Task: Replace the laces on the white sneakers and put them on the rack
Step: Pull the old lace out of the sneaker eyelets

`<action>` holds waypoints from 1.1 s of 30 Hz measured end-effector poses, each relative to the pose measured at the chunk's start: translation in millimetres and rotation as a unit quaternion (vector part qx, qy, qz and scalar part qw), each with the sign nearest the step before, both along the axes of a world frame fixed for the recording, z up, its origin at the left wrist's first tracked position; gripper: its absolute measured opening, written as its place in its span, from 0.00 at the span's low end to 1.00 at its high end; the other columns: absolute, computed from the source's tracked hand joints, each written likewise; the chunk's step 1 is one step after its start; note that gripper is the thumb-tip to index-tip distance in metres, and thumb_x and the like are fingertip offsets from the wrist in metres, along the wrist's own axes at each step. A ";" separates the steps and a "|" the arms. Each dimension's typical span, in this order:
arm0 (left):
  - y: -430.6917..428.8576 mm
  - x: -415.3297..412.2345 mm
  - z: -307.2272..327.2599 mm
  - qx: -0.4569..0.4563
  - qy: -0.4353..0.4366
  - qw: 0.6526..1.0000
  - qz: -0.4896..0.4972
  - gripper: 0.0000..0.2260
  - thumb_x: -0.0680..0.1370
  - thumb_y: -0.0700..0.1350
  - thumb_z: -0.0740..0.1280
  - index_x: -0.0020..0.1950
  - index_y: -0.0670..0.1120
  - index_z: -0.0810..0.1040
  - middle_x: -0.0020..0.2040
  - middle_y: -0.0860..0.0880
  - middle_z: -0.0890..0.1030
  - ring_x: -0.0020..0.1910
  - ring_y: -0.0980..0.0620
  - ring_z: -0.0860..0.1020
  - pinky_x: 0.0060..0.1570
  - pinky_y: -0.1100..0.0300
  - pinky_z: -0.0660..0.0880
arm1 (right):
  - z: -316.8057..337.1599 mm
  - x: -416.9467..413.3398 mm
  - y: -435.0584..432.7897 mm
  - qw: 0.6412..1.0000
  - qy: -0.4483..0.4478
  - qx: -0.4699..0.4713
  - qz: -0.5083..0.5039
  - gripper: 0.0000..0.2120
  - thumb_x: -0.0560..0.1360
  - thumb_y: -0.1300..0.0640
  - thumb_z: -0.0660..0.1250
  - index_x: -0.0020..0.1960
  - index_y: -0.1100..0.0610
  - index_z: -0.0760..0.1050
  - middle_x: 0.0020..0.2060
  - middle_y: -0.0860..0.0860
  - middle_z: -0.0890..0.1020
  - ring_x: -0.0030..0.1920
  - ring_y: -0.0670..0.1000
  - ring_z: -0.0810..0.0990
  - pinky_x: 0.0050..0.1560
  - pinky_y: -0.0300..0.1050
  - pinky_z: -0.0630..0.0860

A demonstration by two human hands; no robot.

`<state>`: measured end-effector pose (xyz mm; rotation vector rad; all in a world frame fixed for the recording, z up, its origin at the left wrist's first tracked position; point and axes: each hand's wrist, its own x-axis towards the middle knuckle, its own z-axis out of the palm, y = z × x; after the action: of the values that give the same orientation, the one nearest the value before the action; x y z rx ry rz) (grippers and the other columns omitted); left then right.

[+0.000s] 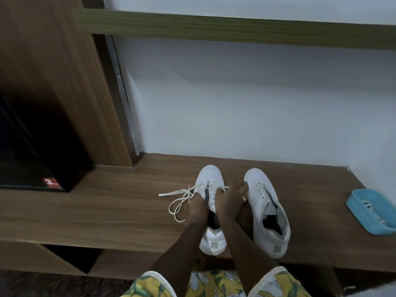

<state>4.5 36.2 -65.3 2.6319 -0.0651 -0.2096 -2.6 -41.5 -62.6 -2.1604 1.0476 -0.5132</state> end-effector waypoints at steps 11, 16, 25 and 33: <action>1.7 -1.8 1.8 0.019 -0.009 0.999 -0.024 0.11 0.80 0.40 0.55 0.56 0.42 0.74 0.53 0.42 0.81 0.52 0.45 0.80 0.48 0.55 0.75 | -1.6 2.8 5.9 0.975 0.112 -0.130 0.138 0.10 0.79 0.54 0.59 0.56 0.50 0.76 0.72 0.50 0.59 0.70 0.56 0.59 0.63 0.56 0.60; 2.0 -3.1 4.7 -0.012 0.001 1.000 -0.001 0.10 0.80 0.44 0.57 0.55 0.42 0.75 0.51 0.43 0.81 0.51 0.45 0.80 0.47 0.56 0.75 | -1.3 4.2 3.6 0.984 0.140 -0.107 0.042 0.17 0.81 0.56 0.55 0.68 0.57 0.66 0.72 0.55 0.60 0.70 0.58 0.61 0.63 0.55 0.63; 1.6 -4.7 6.7 -0.044 0.011 0.999 0.000 0.16 0.82 0.49 0.54 0.58 0.39 0.74 0.55 0.40 0.80 0.55 0.41 0.78 0.50 0.54 0.73 | 5.0 -0.8 -1.2 0.985 0.096 0.021 -0.139 0.16 0.79 0.59 0.56 0.65 0.64 0.67 0.68 0.59 0.64 0.66 0.62 0.65 0.61 0.59 0.66; 2.7 -5.2 10.5 -0.035 0.009 0.999 -0.012 0.12 0.80 0.40 0.55 0.58 0.39 0.74 0.56 0.41 0.79 0.55 0.43 0.78 0.49 0.55 0.73 | -0.2 2.0 7.2 0.968 0.131 -0.130 0.167 0.11 0.79 0.51 0.59 0.58 0.45 0.76 0.74 0.49 0.56 0.71 0.58 0.55 0.65 0.58 0.56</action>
<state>-0.7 39.0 -54.8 2.5608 -0.0955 -0.2353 -0.6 -34.3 -62.7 -2.6285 0.7545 -0.2182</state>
